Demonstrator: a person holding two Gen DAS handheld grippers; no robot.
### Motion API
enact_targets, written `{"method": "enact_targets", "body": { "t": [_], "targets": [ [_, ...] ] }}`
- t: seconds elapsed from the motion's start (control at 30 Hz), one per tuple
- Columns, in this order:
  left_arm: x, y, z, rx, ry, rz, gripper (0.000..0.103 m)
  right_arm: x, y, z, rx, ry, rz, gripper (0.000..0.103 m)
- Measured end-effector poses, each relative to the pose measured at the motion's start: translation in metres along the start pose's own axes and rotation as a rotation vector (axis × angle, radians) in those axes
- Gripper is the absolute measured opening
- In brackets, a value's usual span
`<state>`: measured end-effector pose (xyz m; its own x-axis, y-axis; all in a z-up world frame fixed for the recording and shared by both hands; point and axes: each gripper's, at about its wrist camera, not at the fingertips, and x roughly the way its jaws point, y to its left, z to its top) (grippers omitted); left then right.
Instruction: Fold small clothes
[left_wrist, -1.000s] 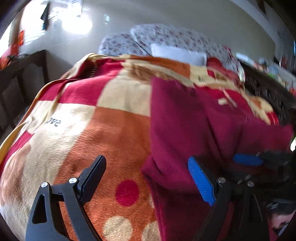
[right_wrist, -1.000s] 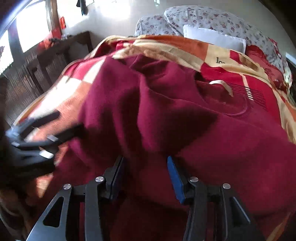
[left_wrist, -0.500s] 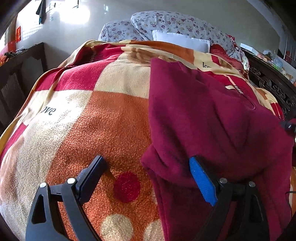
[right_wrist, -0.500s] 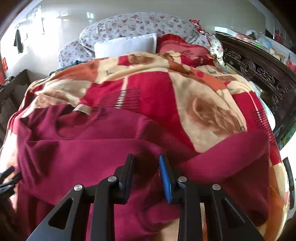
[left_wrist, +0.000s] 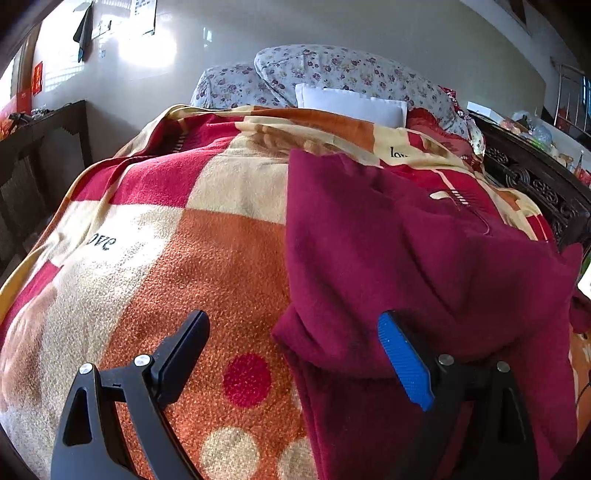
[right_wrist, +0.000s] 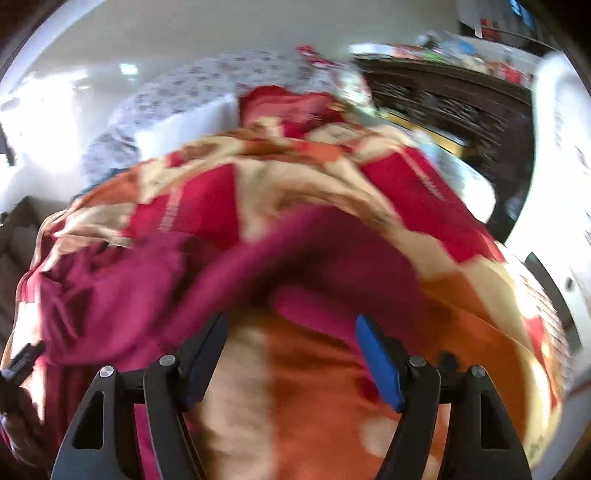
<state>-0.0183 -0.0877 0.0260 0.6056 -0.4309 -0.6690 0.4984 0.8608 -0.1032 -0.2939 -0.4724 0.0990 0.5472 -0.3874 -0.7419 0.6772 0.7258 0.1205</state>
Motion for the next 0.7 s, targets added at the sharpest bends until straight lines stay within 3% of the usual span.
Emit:
{"method": "enact_targets", "body": {
  "t": [0.13, 0.3, 0.37, 0.53, 0.7],
  "targets": [
    [0.002, 0.000, 0.000, -0.003, 0.006, 0.002, 0.092, -0.001, -0.058, -0.019, 0.292, 0.020, 0.222, 0.077],
    [0.003, 0.001, -0.001, -0.011, 0.014, 0.003, 0.092, 0.022, -0.091, -0.026, 0.534, 0.030, 0.321, 0.077],
    [0.004, 0.002, -0.001, -0.015, 0.017, 0.000, 0.092, 0.031, -0.092, -0.026, 0.558, 0.042, 0.302, 0.077],
    [0.007, 0.003, 0.000, -0.017, 0.026, -0.004, 0.092, 0.042, -0.102, -0.031, 0.686, 0.020, 0.363, 0.077],
    [0.008, 0.003, -0.001, -0.017, 0.028, -0.006, 0.092, 0.023, -0.076, -0.014, 0.528, 0.018, 0.345, 0.079]
  ]
}}
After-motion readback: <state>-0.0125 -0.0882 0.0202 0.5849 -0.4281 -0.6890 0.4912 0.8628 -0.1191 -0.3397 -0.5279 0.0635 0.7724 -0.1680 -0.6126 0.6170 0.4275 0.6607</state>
